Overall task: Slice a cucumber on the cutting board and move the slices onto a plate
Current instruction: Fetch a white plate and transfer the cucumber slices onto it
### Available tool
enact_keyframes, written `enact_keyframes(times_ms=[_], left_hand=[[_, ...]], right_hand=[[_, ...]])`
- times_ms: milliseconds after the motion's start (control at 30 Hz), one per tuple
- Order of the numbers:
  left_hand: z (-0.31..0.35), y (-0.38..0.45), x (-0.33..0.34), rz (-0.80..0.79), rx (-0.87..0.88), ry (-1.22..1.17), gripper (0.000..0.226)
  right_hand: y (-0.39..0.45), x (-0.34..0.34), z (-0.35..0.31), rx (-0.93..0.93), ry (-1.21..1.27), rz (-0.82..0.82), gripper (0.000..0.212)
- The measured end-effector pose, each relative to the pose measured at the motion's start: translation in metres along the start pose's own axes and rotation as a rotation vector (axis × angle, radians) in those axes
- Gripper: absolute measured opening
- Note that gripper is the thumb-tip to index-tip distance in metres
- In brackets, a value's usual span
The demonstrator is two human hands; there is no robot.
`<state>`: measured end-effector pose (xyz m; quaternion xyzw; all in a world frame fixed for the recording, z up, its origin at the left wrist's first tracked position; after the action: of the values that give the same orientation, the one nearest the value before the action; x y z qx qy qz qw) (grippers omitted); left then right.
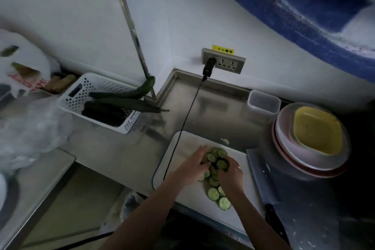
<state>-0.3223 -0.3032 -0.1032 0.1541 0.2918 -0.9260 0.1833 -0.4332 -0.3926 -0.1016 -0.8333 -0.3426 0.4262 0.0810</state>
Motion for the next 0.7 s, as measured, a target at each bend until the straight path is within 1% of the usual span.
enact_keyframes(times_ms=[67,200,233,300,367,467,500,533,567,633,700], left_hand=[[-0.001,-0.004,-0.007,0.005,-0.019,0.008,0.067],[0.008,-0.022,-0.028,0.037,-0.043,0.101,0.069],[0.009,-0.028,-0.033,0.038,-0.044,0.11,0.07],[0.007,-0.04,-0.045,0.077,-0.036,0.103,0.073],[0.001,-0.05,-0.056,0.143,-0.058,0.055,0.068],[-0.013,-0.063,-0.075,0.362,-0.134,0.052,0.037],[-0.017,-0.069,-0.082,0.451,-0.154,0.022,0.029],[-0.025,-0.074,-0.088,0.531,-0.162,-0.022,0.025],[-0.032,-0.084,-0.094,0.604,-0.164,-0.074,0.021],[-0.045,-0.109,-0.111,0.787,-0.176,-0.216,0.014],[-0.063,-0.147,-0.128,1.027,-0.201,-0.433,0.017]], right_hand=[[0.002,0.0,0.001,-0.002,-0.051,0.062,0.049],[0.009,0.008,-0.004,0.004,-0.263,0.024,0.048],[0.011,0.009,-0.008,0.021,-0.304,0.038,0.049],[0.013,0.008,-0.018,0.048,-0.322,0.078,0.048],[0.01,0.01,-0.032,-0.026,-0.287,0.078,0.044],[-0.009,0.012,-0.063,-0.239,-0.157,0.126,0.039],[-0.019,0.016,-0.077,-0.347,-0.109,0.129,0.034],[-0.029,0.022,-0.092,-0.454,-0.055,0.098,0.028],[-0.041,0.033,-0.107,-0.54,-0.002,0.036,0.022],[-0.062,0.059,-0.137,-0.654,0.063,-0.117,0.013],[-0.085,0.09,-0.166,-0.736,0.093,-0.302,0.01]])
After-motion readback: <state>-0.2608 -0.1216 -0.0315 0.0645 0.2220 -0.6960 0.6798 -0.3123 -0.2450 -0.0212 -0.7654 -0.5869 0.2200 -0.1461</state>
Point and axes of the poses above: each hand's wrist, its own y-axis towards the middle knuckle, its own x-axis out of the palm, z = x × y, the point moved 4 cm from there along y, towards the middle knuckle, and after that the axes turned 1 degree about x, right-handed, at the moved point
